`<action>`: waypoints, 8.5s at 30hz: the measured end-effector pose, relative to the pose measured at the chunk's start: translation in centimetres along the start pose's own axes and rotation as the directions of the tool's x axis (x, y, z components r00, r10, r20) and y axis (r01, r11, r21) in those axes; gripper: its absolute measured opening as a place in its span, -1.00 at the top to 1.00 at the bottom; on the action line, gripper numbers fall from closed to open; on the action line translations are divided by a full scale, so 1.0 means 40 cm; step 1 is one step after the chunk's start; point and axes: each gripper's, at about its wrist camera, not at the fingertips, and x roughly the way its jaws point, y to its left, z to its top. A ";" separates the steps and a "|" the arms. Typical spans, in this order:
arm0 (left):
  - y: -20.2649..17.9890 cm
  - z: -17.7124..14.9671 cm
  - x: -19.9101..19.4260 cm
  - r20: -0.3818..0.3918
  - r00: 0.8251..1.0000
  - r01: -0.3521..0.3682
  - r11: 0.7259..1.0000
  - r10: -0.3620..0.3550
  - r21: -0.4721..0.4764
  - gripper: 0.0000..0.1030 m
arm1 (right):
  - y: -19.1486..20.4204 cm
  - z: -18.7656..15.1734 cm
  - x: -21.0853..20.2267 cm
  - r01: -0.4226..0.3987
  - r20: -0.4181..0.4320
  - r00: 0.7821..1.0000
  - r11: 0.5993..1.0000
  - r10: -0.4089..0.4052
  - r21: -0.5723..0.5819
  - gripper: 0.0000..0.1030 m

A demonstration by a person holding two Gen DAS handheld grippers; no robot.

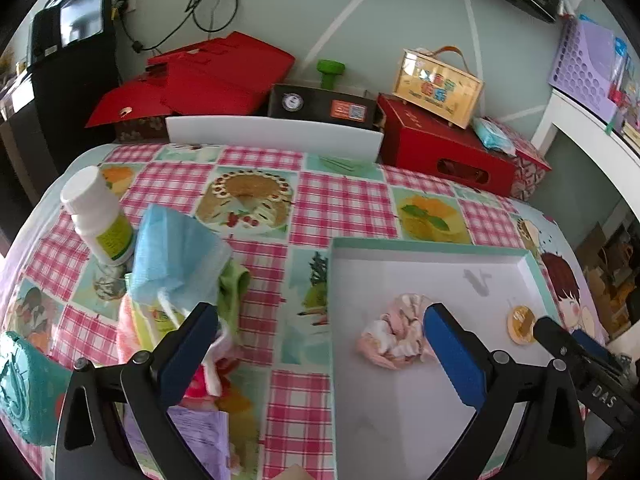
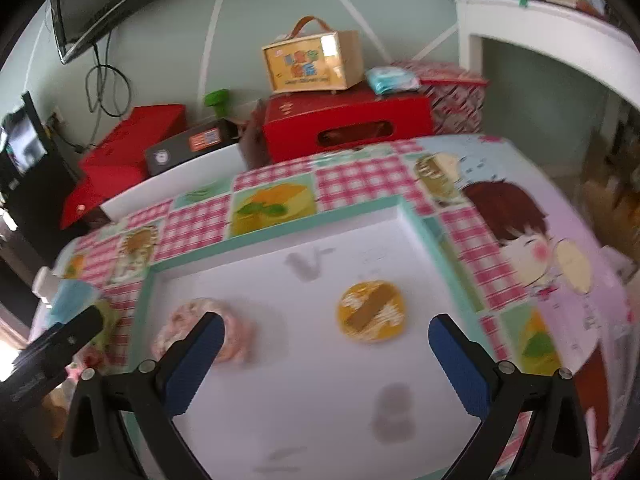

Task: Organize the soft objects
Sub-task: 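Move both tools back from the tray toward the pile, then grasp the blue face mask with the right tool, then grasp the green tissue pack with the left tool while the right tool holds the mask, then carry the mask and tissue pack with both tools over the white tray, then open the right tool to drop the blue mask into the tray, then open the left tool to drop the green tissue pack into the tray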

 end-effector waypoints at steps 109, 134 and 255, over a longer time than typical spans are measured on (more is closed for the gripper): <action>0.316 0.020 0.057 -0.164 0.985 0.027 0.989 -0.051 -0.144 -0.49 | 0.493 -0.075 0.096 -0.439 -0.146 0.898 0.871 0.415 -0.222 0.75; 0.289 0.001 0.101 -0.203 0.979 -0.036 0.996 0.017 -0.086 0.10 | 0.440 -0.092 0.118 -0.420 -0.181 0.904 0.887 0.388 -0.192 0.75; 0.199 0.039 -0.006 -0.061 0.985 -0.165 0.981 0.160 -0.100 -1.00 | 0.109 0.026 -0.010 -0.032 -0.040 0.999 0.992 0.027 -0.120 -1.00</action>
